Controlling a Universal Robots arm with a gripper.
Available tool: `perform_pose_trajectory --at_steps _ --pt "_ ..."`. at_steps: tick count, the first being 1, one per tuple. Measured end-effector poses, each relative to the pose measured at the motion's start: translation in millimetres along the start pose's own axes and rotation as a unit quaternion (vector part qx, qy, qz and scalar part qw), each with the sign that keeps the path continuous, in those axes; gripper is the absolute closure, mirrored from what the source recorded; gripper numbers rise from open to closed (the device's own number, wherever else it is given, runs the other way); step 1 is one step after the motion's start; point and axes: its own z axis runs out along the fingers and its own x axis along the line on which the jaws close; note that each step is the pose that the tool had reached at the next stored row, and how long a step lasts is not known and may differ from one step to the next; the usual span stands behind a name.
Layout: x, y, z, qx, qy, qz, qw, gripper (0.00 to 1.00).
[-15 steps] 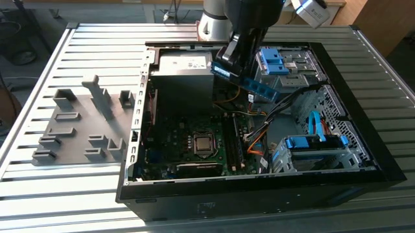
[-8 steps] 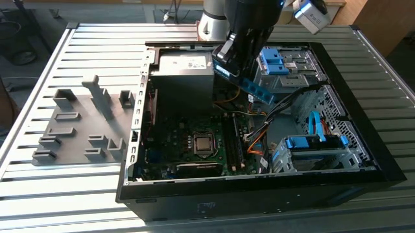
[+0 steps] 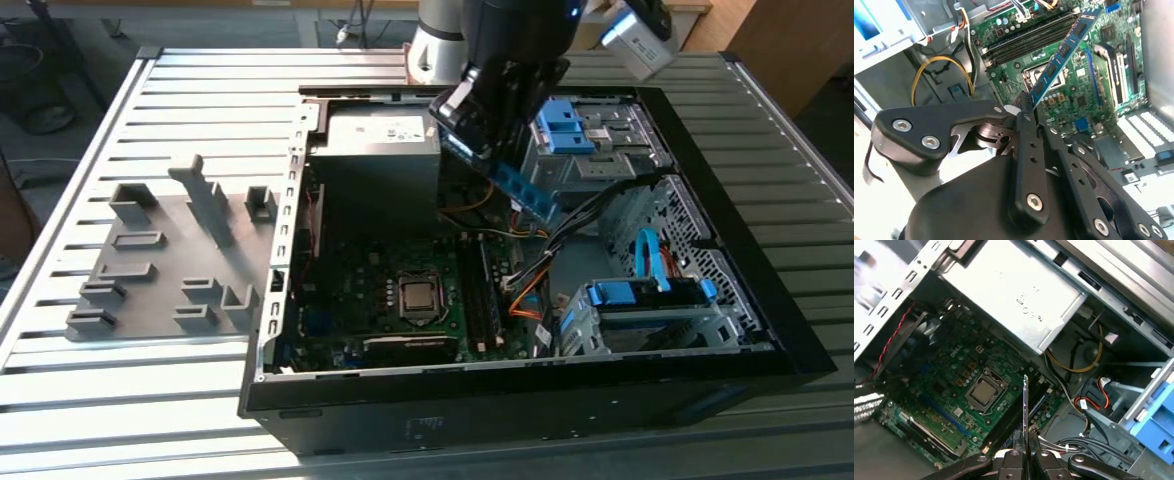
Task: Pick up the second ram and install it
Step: 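Insert the second ram into the second slot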
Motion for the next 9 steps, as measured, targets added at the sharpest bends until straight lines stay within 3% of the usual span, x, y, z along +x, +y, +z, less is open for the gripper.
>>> perform_pose_trajectory --at_steps 5,9 --pt "0.0 0.0 1.0 0.0003 -0.0001 0.040 0.9992 0.86" --pt "0.0 0.0 2.3 0.0002 -0.0004 0.076 0.9971 0.86"
